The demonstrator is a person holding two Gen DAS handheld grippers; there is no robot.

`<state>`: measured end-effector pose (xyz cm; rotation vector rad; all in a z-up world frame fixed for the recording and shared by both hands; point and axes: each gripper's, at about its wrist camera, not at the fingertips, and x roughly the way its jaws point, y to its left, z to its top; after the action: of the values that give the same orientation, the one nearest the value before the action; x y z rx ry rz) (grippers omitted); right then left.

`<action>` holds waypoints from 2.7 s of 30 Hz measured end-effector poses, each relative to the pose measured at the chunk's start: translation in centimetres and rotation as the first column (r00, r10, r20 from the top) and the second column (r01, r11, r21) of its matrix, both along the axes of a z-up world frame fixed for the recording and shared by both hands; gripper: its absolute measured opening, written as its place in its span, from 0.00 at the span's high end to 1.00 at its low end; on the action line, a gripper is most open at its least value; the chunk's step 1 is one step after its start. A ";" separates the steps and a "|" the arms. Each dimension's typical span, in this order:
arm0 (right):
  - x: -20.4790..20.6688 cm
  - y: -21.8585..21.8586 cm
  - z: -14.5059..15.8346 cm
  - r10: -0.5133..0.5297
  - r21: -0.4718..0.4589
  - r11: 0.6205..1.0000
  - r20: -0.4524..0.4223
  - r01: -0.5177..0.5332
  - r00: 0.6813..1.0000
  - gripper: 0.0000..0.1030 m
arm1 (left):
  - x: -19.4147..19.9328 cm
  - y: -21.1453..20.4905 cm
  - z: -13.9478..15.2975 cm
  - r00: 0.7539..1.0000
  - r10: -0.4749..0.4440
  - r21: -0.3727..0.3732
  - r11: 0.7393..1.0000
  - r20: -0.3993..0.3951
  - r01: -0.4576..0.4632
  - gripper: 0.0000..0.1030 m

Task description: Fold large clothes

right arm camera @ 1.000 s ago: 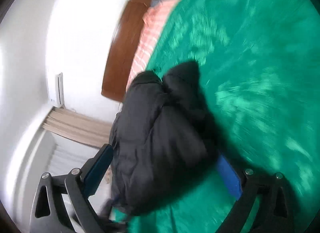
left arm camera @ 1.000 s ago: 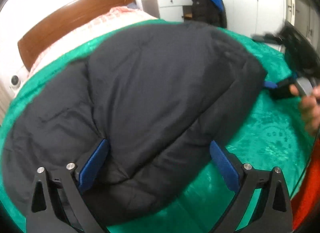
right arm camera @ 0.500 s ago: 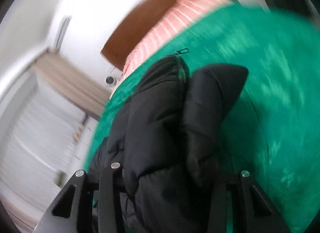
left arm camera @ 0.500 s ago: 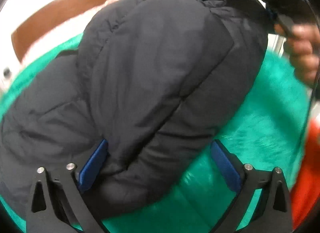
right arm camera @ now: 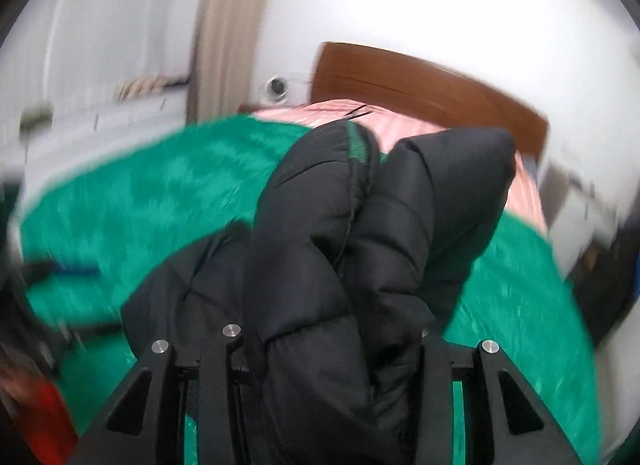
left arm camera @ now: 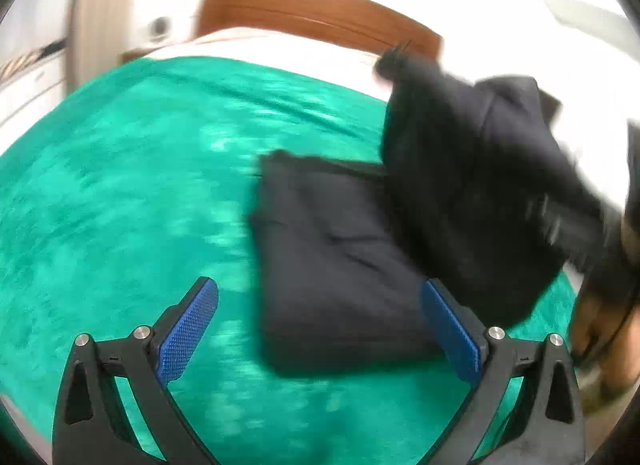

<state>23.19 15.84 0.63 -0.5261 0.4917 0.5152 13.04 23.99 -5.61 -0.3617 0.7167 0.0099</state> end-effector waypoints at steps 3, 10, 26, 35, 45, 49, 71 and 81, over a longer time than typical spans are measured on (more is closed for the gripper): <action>-2.2 6.1 -4.3 0.090 -0.189 0.979 0.088 -0.072 0.992 0.59 | -0.8 3.3 0.2 0.998 0.054 -0.049 0.997 0.008 -0.054 0.02; -5.6 9.9 -9.4 0.181 -0.355 0.930 0.207 -0.099 0.961 0.57 | 2.7 6.5 2.4 0.996 -0.082 -0.187 0.979 0.023 0.085 0.02; -9.1 7.2 -7.3 0.295 -0.178 0.946 0.132 -0.270 0.946 0.16 | 12.7 0.9 1.6 0.951 -0.280 -0.206 0.946 -0.134 0.250 0.71; -2.6 -1.5 2.3 0.136 0.353 0.928 -0.022 -0.120 0.990 0.12 | 12.1 6.2 -3.3 0.967 -0.196 -0.215 0.964 -0.163 0.159 0.70; 8.1 4.3 -6.3 0.039 0.142 0.990 -0.270 0.000 0.962 0.02 | 12.5 8.1 -6.8 0.969 -0.189 -0.273 0.952 -0.160 0.140 0.63; 7.6 3.3 -8.5 0.047 0.147 0.989 -0.192 -0.019 0.980 0.00 | 12.5 8.0 -8.3 0.969 -0.195 -0.304 0.942 -0.149 0.143 0.63; -2.0 9.0 -9.4 0.233 -0.022 0.971 -0.153 -0.239 0.960 0.02 | 13.0 7.0 -5.0 0.941 -0.197 -0.172 0.973 -0.277 0.153 0.46; -2.0 9.5 -13.4 0.245 -0.087 0.964 -0.069 -0.251 0.967 0.00 | 12.9 7.0 -7.7 0.955 -0.140 -0.167 0.981 -0.261 0.098 0.41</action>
<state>21.23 25.38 -12.76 -0.6701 0.5103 0.7516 25.91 31.03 -13.31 -0.4681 1.0148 -0.1126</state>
